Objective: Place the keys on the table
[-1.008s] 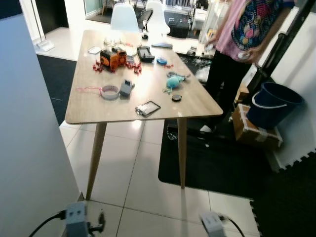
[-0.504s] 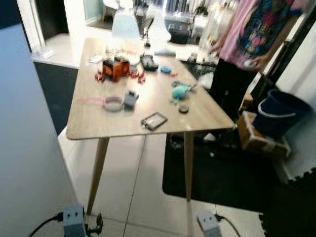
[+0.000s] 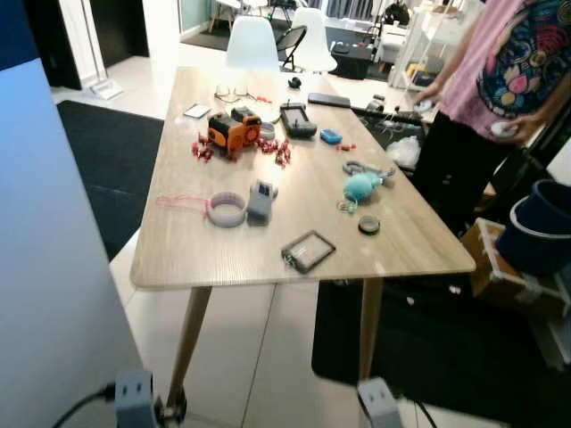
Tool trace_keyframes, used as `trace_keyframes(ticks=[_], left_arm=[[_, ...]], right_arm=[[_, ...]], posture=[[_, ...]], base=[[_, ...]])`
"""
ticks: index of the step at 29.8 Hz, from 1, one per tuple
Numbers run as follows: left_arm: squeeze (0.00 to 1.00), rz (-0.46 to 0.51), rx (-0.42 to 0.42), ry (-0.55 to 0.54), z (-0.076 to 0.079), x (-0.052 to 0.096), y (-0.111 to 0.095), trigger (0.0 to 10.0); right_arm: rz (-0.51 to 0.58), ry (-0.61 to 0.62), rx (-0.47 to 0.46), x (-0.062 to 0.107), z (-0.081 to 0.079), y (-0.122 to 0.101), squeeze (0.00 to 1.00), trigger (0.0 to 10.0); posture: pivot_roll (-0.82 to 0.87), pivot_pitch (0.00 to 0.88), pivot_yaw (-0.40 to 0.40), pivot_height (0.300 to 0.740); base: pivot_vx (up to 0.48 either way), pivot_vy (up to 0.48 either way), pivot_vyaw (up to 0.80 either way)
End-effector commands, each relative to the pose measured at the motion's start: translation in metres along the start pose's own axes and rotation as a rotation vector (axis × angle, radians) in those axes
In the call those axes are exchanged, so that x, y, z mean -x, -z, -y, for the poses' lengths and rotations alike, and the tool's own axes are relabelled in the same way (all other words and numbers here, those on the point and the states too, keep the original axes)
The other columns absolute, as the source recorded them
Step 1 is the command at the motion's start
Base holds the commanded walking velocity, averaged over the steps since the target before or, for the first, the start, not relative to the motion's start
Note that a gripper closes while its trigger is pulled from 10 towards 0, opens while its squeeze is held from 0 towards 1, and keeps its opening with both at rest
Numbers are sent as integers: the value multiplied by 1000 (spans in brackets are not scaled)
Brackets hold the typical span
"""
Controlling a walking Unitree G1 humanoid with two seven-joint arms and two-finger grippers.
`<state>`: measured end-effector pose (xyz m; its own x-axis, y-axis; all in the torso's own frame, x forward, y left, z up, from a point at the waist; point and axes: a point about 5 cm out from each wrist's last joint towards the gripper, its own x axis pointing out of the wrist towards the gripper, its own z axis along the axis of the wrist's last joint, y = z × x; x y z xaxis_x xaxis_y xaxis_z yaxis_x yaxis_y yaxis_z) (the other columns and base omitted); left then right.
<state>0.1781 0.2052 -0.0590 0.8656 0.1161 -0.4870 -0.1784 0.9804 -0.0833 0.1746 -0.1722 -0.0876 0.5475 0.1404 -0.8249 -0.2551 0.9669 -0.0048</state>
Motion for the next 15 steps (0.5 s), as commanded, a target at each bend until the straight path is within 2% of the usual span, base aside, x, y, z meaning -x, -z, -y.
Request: trace_keyframes(ticks=[1, 12, 15], left_arm=[[0, -6, 9, 12, 5, 0, 2, 10000], [0, -5, 10, 12, 5, 1, 2, 10000], [0, 2, 3, 11, 5, 1, 2, 10000]], right_arm=[[-13, 22, 2, 2, 8, 4, 0, 10000], [-14, 19, 2, 2, 7, 4, 0, 10000], [-14, 20, 3, 2, 7, 4, 0, 10000]], posture=[[94, 44, -86, 740], [94, 48, -86, 740], [93, 48, -86, 740]], base=[[296, 0, 0], [291, 0, 0], [0, 0, 0]])
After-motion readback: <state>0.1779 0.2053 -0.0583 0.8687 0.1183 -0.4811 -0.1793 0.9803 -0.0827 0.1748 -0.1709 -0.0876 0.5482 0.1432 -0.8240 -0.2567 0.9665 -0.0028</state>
